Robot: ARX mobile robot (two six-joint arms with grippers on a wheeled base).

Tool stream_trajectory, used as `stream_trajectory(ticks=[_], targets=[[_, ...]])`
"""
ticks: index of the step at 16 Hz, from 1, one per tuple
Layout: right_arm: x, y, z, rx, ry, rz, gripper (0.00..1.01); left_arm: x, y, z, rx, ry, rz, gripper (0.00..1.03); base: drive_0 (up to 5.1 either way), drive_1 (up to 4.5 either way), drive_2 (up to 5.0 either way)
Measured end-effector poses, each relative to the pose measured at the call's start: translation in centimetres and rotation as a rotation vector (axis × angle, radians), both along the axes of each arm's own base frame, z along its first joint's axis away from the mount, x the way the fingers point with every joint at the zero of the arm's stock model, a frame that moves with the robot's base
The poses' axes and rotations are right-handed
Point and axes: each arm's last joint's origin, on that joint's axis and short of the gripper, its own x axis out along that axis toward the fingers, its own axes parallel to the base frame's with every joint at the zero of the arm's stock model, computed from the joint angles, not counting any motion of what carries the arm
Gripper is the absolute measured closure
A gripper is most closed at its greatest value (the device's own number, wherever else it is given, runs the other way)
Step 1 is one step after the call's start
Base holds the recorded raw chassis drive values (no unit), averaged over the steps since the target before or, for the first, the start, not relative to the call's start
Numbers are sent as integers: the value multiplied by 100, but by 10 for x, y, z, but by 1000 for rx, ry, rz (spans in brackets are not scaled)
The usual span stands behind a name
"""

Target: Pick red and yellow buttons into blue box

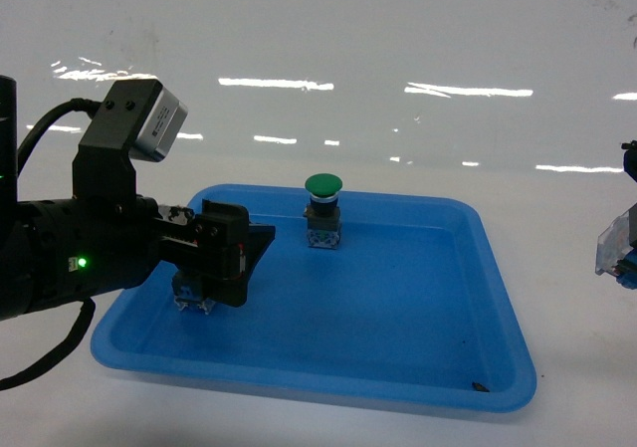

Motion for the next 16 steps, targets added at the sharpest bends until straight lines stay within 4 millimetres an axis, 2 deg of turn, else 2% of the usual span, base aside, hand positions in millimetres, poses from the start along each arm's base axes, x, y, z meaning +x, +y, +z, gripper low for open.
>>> stream_trajectory(ticks=[3,7,11,16], targets=[[0,0,0,0,0,-1,68,-8,3,6,-22,15,7,5,0,0,0],[0,0,0,0,0,0,68,-11,4,28,-48,-53,8,5,0,0,0],[0,0,0,-1,0,-1,68,2,15,7,-16,8,44,5,0,0,0],[0,0,0,0,0,-1,69,12,20,0,3,21,53,5,0,0,0]])
